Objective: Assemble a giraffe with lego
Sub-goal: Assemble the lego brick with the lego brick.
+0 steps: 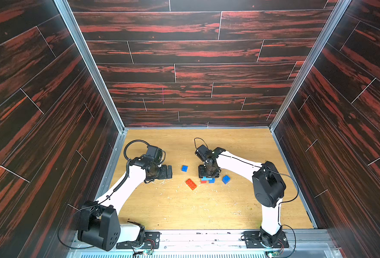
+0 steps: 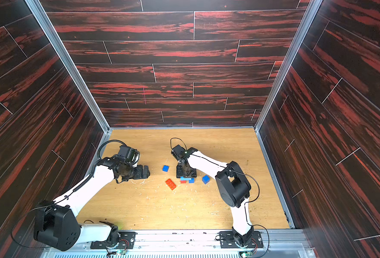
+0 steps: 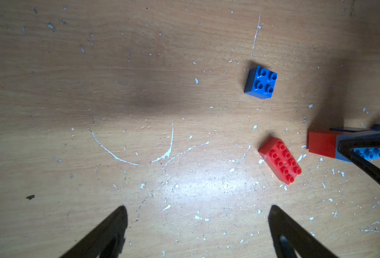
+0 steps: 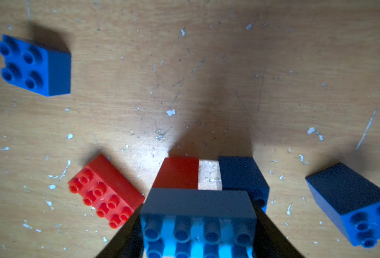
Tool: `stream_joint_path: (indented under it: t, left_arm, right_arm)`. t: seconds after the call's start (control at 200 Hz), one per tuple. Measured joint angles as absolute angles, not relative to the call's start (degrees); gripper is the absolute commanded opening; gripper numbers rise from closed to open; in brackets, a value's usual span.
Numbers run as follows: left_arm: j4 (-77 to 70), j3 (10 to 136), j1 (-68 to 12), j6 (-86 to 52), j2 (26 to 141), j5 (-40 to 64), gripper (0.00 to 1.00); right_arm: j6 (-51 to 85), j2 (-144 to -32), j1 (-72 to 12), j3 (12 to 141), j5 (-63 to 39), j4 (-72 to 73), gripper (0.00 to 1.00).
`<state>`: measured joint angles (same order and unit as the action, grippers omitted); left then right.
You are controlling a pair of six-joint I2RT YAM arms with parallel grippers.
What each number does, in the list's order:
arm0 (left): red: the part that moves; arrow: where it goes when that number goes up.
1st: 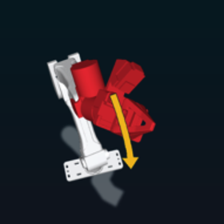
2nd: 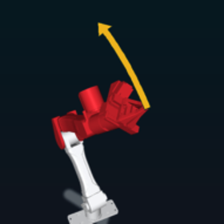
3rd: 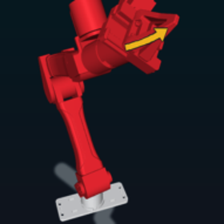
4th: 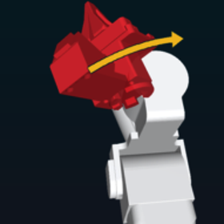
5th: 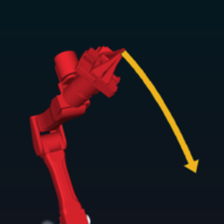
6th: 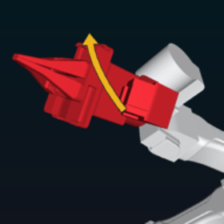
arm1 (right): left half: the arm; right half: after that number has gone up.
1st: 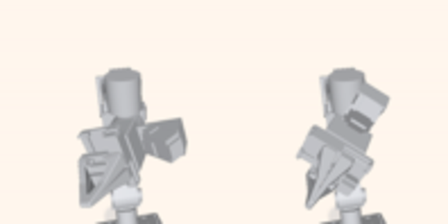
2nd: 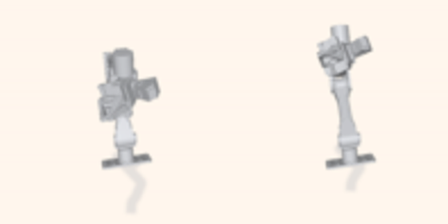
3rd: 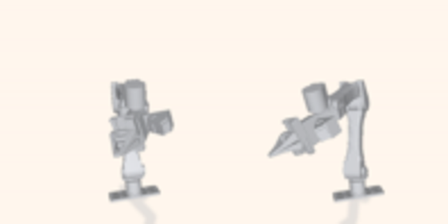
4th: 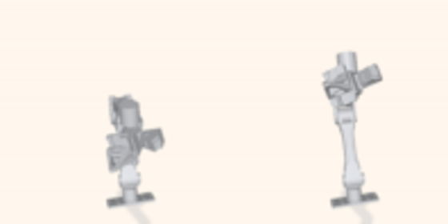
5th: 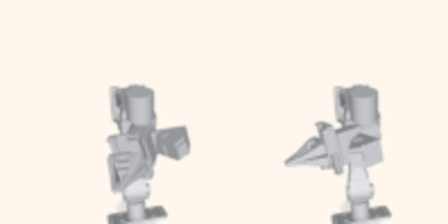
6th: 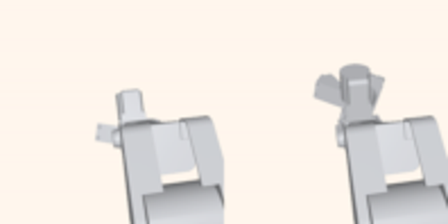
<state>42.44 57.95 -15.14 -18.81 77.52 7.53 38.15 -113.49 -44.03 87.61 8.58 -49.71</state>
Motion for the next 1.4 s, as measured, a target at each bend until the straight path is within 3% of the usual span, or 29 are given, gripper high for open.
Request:
stream_joint_path:
  t: [0.636, 1.072, 1.398]
  left_arm:
    - [42.44, 57.95, -15.14, -18.44, 77.52, 7.53, 0.99]
    - [42.44, 57.95, -15.14, -18.44, 77.52, 7.53, 0.99]
    - [42.44, 57.95, -15.14, -18.44, 77.52, 7.53, 0.99]
  right_arm:
    - [37.50, -113.49, -44.03, 87.70, 8.56, -50.39, 0.79]
    - [36.84, -113.47, -44.03, 89.84, 9.10, -51.77, 0.83]
    - [37.50, -112.33, -44.21, 89.84, 10.33, -52.84, 0.78]
